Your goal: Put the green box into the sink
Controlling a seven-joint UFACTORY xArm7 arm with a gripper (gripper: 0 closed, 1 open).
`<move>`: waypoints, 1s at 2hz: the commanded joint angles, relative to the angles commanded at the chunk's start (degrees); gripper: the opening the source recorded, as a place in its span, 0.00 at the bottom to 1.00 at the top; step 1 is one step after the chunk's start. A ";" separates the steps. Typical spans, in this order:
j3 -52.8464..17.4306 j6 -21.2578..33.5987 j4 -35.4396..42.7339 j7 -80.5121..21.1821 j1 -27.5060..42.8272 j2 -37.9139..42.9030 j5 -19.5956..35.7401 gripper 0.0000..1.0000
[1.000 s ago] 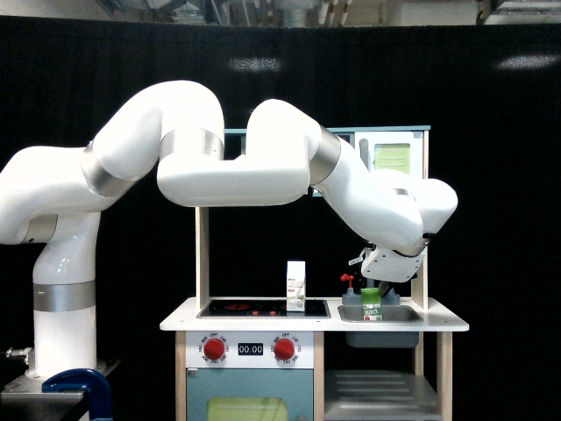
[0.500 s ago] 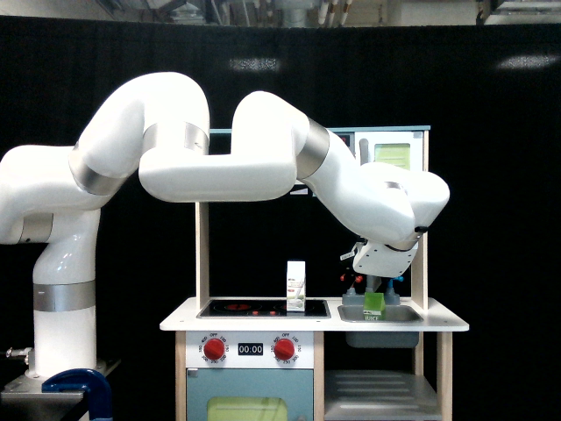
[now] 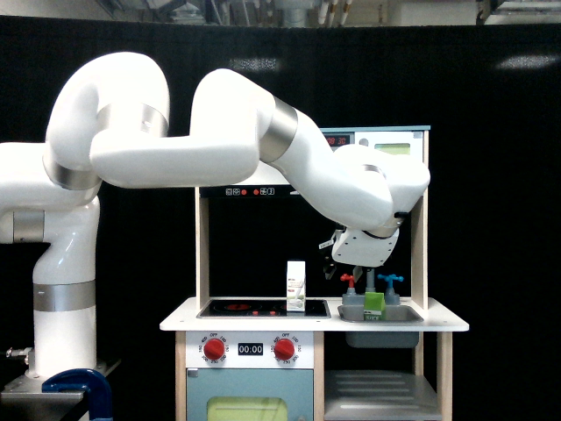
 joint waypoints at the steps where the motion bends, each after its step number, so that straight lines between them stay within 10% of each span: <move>1: 11.21 4.98 -13.35 -1.42 -21.69 1.86 0.68 1.00; 2: 9.74 8.10 -13.26 -4.58 -25.83 0.65 -1.34 1.00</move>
